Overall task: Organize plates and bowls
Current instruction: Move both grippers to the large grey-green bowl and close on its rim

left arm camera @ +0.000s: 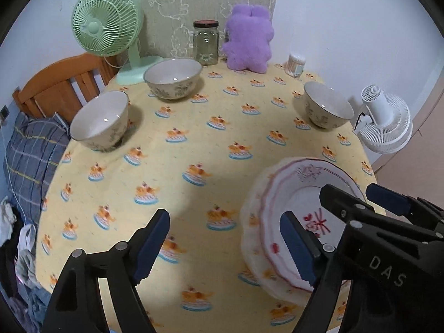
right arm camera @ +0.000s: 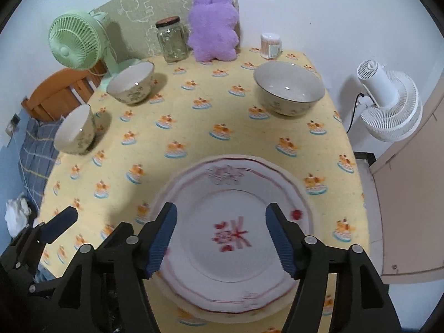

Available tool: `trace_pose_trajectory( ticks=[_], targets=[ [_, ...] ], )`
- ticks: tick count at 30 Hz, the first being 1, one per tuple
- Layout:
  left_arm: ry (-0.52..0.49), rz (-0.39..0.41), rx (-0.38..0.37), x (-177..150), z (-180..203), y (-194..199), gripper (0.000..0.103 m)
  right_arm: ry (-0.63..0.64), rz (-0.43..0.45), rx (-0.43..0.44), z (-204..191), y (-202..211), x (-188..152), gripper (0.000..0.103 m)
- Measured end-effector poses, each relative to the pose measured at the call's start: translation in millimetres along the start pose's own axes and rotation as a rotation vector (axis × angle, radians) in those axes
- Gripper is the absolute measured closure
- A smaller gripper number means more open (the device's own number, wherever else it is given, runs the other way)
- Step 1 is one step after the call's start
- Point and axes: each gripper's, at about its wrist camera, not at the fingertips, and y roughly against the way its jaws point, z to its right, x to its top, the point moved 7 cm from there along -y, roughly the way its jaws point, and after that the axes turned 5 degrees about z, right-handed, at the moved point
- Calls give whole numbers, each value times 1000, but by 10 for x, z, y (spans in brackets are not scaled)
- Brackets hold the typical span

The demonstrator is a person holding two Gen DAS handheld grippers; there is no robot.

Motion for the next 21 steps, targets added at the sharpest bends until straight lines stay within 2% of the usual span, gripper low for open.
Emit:
trace_pose_trajectory(
  ticks=[3,12,17,21],
  targets=[
    [-6,4,-11,62,-230,31,19,-20,9,-24,-201,16,46,27],
    [-18,8,-8,239,-947,17,18,-88,43,-61,-881,-40,160,27],
    [-40,32,30,363,-1351,-28,19,-132,15,-71,-1235,-146,220,27],
    [-33,37,12,499,-1614,-85,19,-139,46,-104,-1491,-179,341,27]
  ],
)
